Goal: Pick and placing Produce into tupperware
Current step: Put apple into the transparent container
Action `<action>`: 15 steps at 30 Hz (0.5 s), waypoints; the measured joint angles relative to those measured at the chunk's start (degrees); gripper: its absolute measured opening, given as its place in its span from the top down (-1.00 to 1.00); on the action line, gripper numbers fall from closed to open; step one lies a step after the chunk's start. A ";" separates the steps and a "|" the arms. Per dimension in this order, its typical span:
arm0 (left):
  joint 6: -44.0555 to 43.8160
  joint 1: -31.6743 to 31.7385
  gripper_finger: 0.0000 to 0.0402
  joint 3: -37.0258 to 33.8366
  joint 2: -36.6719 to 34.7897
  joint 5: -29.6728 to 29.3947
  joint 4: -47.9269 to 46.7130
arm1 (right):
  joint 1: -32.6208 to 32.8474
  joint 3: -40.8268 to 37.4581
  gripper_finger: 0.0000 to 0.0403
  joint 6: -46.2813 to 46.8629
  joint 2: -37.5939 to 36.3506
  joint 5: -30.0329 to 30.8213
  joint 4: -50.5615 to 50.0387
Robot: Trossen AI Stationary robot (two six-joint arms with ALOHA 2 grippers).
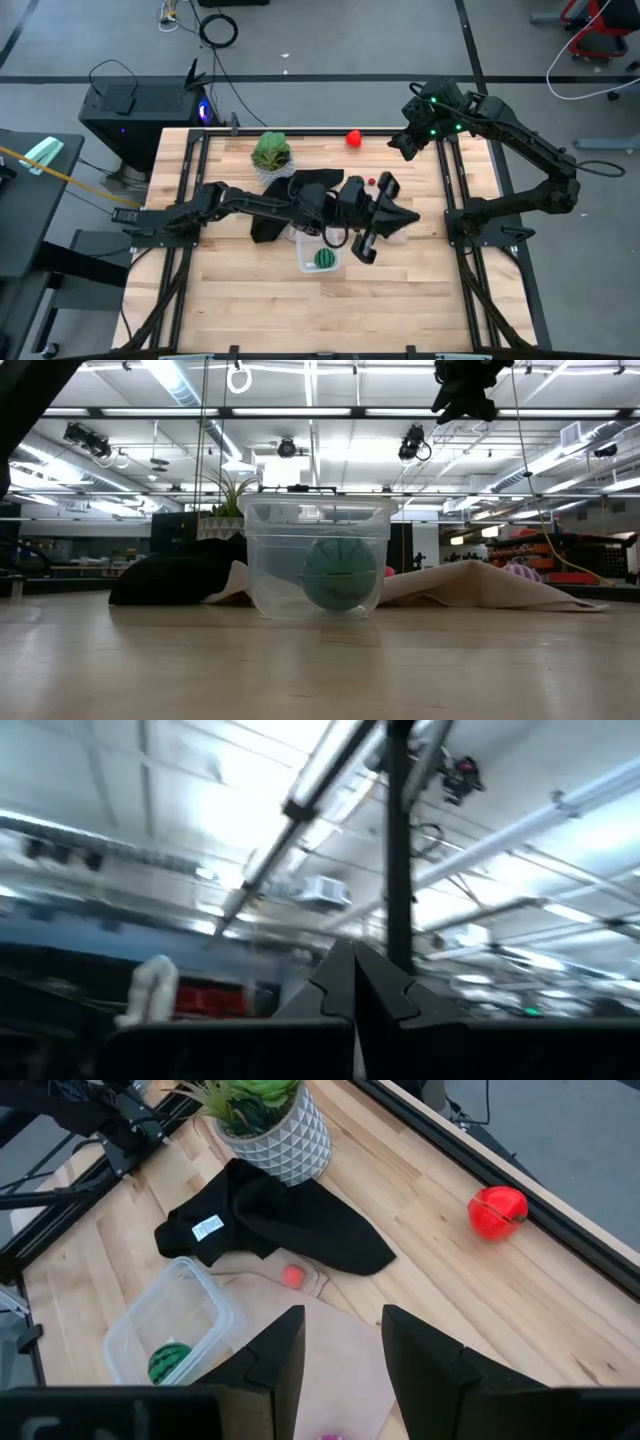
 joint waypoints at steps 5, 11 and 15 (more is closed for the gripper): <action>9.89 -0.02 0.99 -6.69 -4.95 -13.96 5.00 | 0.00 0.00 0.30 0.03 0.00 0.00 -0.57; 13.75 1.00 0.99 -18.64 -14.58 -15.93 11.27 | 0.01 0.00 0.30 0.01 0.00 0.02 -0.96; 13.62 2.52 0.99 -29.05 -19.91 -16.87 25.90 | 0.01 0.00 0.30 -0.07 0.00 0.02 -0.87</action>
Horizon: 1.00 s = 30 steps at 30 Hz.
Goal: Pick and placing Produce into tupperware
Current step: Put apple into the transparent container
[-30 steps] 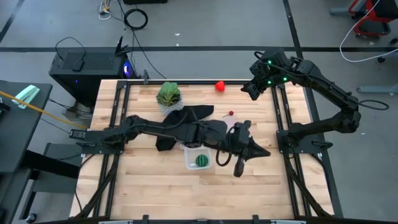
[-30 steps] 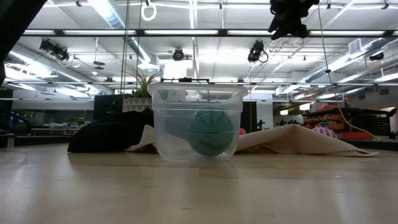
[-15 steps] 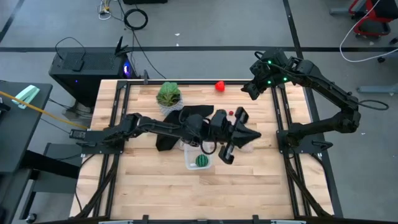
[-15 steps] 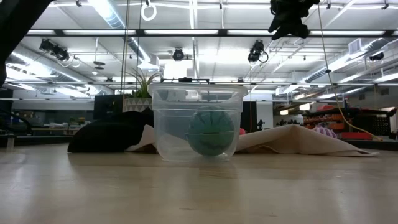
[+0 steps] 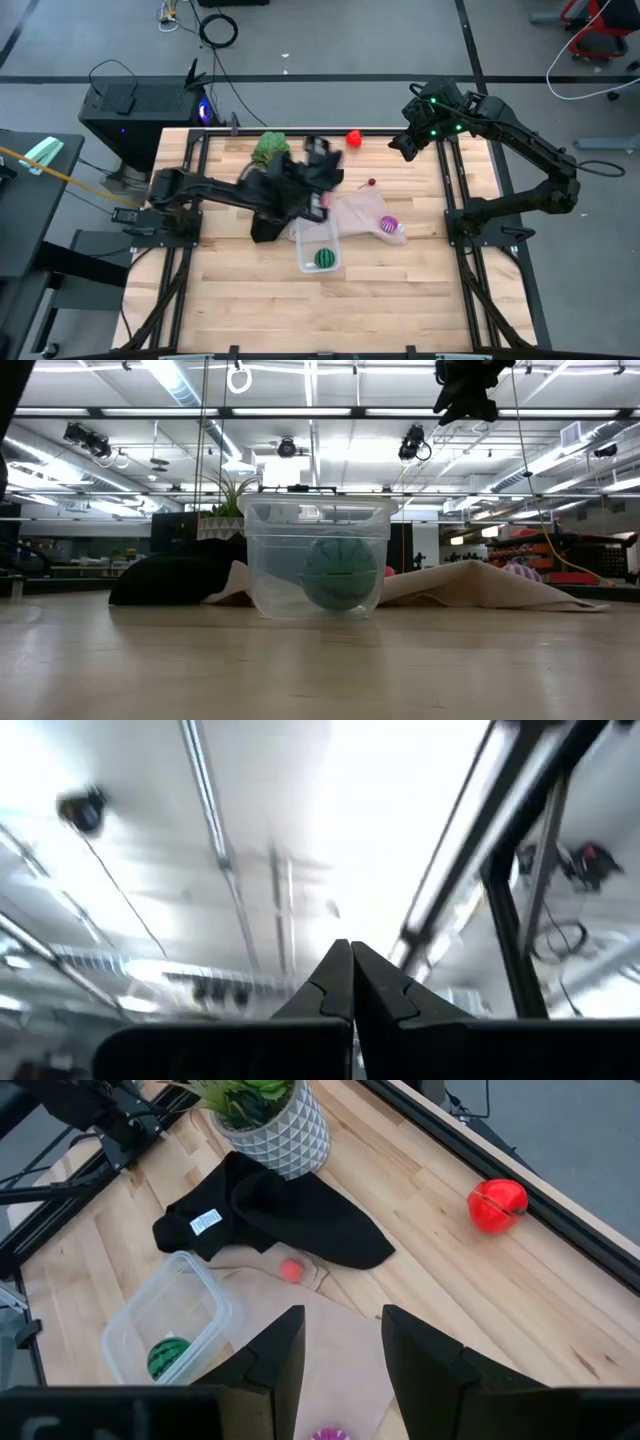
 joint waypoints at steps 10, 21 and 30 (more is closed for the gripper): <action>2.80 0.67 0.99 -24.61 -18.66 -1.58 -1.80 | -0.01 0.00 0.30 -0.46 0.00 0.63 0.20; -2.17 3.47 0.99 -46.27 -41.28 -4.14 -12.23 | -0.01 0.00 0.30 0.70 0.00 0.66 2.82; -12.64 8.94 0.99 -59.00 -58.02 2.39 -30.71 | -0.01 0.00 0.30 4.39 0.00 0.66 7.23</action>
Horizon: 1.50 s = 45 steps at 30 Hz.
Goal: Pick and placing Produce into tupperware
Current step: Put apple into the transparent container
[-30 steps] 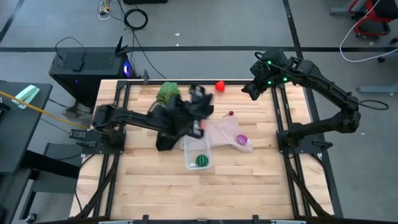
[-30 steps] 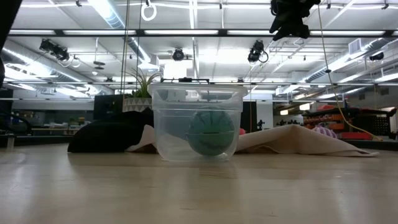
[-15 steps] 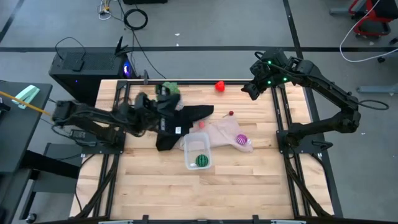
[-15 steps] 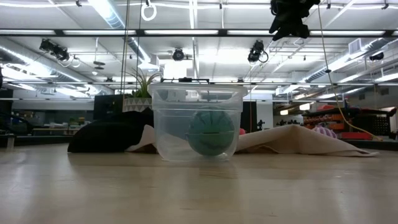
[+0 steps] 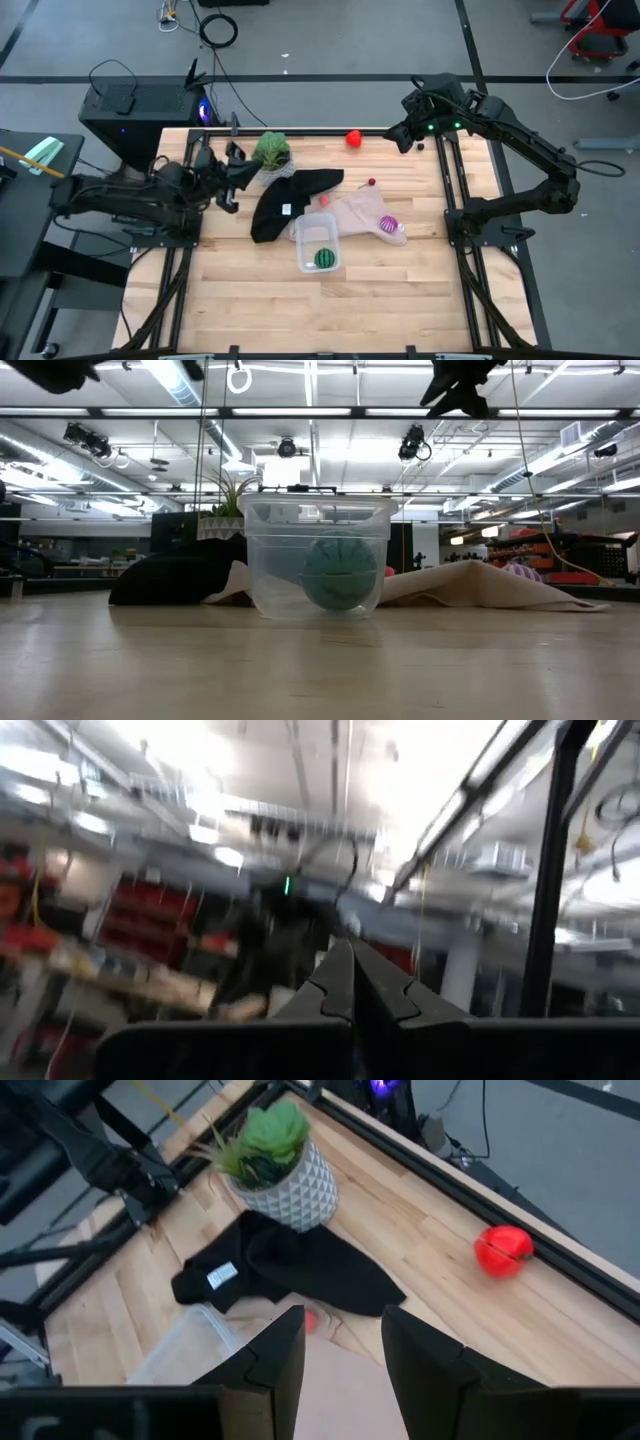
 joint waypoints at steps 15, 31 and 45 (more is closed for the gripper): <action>2.94 4.39 0.99 -1.60 -21.05 0.97 -34.56 | 0.05 0.00 0.30 3.22 1.82 1.87 0.92; 0.53 4.37 0.95 -1.60 -24.95 1.05 -42.40 | 2.38 0.00 0.30 7.03 24.31 1.35 21.46; -0.41 4.36 0.92 -1.60 -24.90 1.05 -42.22 | -9.51 1.39 0.30 8.49 29.61 -4.61 32.35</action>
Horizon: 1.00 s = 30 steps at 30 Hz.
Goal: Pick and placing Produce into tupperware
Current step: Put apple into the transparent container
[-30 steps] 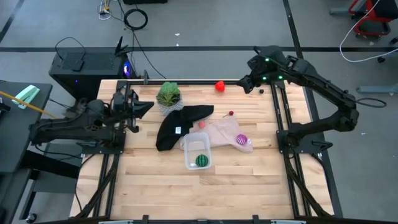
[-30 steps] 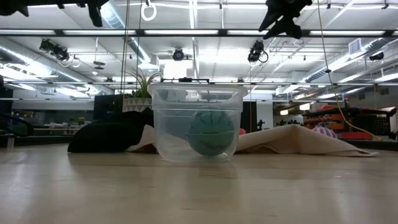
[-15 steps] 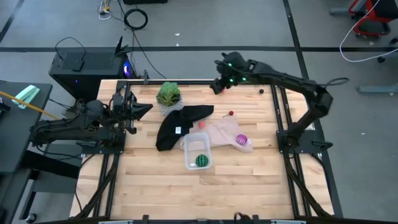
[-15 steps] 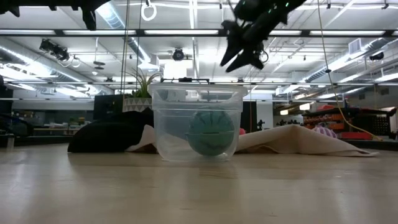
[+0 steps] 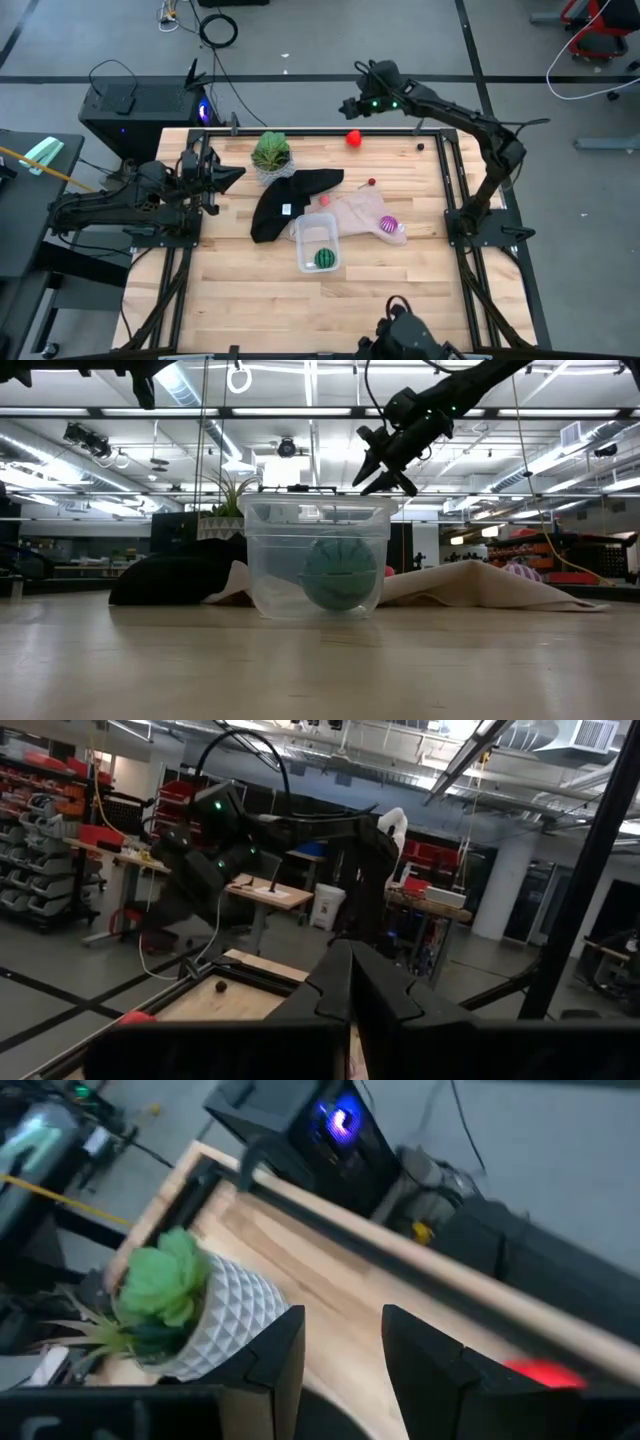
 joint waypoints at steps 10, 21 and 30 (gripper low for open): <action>-1.50 0.00 0.94 0.00 0.02 -1.14 0.03 | -2.60 24.12 0.30 -16.18 12.69 -3.84 -17.47; -1.48 0.01 0.97 0.02 0.04 -3.04 -0.02 | -3.03 37.52 0.30 -39.25 25.43 1.65 -40.93; -1.34 0.02 0.91 0.02 0.04 -4.74 -0.05 | 0.72 37.36 0.26 -53.45 28.16 20.89 -47.56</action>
